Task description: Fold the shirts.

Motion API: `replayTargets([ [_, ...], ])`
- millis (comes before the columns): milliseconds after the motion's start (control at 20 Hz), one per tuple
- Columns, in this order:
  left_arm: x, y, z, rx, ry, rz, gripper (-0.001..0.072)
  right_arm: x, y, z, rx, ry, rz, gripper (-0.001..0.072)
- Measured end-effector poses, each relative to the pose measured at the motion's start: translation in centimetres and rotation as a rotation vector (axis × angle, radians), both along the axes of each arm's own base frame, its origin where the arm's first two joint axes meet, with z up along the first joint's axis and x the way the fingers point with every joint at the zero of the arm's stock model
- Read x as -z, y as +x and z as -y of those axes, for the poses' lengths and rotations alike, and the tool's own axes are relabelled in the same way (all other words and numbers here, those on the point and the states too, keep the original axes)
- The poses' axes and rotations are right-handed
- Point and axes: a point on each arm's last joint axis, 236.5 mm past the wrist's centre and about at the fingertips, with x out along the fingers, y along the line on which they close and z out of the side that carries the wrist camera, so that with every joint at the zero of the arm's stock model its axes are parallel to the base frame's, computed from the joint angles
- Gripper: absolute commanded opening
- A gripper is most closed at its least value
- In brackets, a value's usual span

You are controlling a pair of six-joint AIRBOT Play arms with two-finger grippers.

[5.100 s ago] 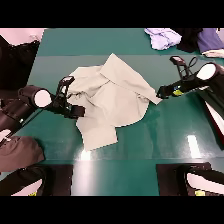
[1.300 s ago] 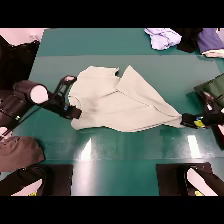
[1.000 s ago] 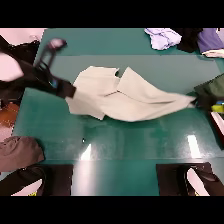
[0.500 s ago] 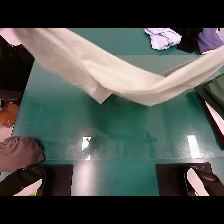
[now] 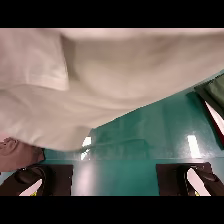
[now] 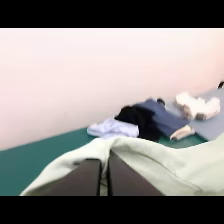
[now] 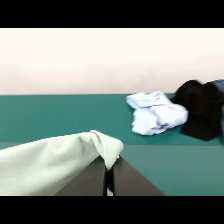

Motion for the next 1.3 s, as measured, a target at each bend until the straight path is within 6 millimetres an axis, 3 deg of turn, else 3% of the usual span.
replayTargets([
  [200,-1.1,-1.1,-0.4,0.005,-0.032,0.039,0.0033,0.3,-1.5,2.6,0.130,-0.011,-0.041,0.0016],
  [350,0.6,-0.2,-0.1,0.001,-0.004,-0.018,0.0033,3.6,-0.6,3.8,0.167,0.033,-0.185,0.0015],
  [500,6.6,4.0,0.4,-0.050,0.094,-0.207,0.0033,9.9,1.5,4.9,0.180,0.102,-0.448,0.0015],
  [750,19.2,13.4,-0.2,-0.224,0.313,-0.516,0.0033,20.7,6.5,6.4,0.164,0.205,-0.840,0.0016],
  [900,25.7,19.1,0.2,-0.280,0.453,-0.625,0.0033,27.0,9.4,7.0,0.146,0.260,-1.017,0.0015],
  [1100,33.0,26.9,-1.2,-0.358,0.528,-0.731,0.0033,33.4,14.3,6.1,0.070,0.302,-1.070,0.0015],
  [1300,39.1,32.4,-3.8,-0.397,0.492,-0.821,0.0033,37.0,20.0,4.4,0.025,0.276,-0.959,0.0015],
])
